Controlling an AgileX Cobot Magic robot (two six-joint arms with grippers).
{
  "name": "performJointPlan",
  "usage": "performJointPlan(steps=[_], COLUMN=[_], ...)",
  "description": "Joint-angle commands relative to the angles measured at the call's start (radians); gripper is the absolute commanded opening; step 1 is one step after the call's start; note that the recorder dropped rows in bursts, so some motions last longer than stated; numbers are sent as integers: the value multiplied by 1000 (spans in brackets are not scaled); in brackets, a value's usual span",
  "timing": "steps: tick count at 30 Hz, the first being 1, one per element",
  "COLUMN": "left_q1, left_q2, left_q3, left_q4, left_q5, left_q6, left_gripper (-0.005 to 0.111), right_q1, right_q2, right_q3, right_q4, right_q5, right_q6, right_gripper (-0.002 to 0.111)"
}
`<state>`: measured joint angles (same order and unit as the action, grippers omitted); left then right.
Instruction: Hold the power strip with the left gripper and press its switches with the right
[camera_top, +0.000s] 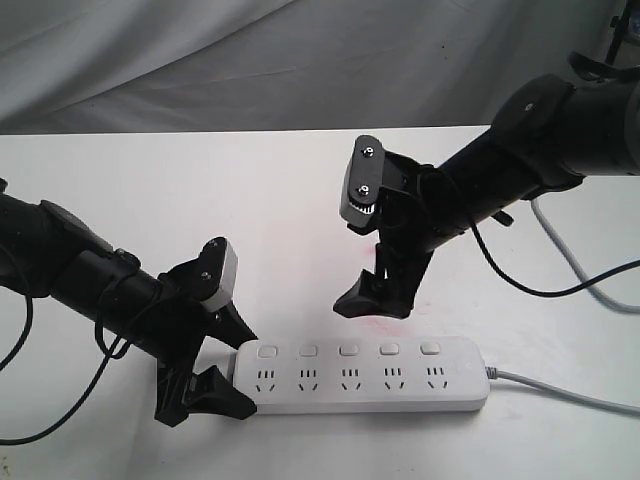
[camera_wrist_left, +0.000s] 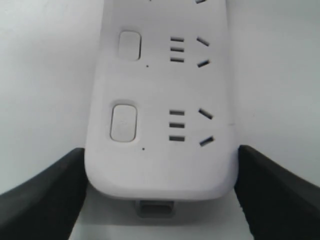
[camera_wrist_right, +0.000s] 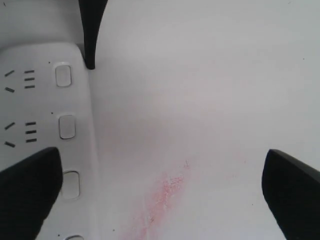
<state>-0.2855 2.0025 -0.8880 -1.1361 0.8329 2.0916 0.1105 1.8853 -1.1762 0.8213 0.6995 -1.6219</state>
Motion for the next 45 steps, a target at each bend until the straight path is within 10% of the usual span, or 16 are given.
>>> performJointPlan(steps=[1, 45], left_q1=[-5, -5], left_q2=[-1, -1], left_q3=[-3, -3], left_q4=[-7, -7], left_q5=[-4, -3], left_q6=[3, 3], left_gripper=[56, 56], right_q1=[-3, -1], right_q2=[-10, 177], right_q3=[5, 5], right_q4=[18, -65], right_q5=[-6, -42], right_q6=[-7, 1], right_gripper=[103, 103])
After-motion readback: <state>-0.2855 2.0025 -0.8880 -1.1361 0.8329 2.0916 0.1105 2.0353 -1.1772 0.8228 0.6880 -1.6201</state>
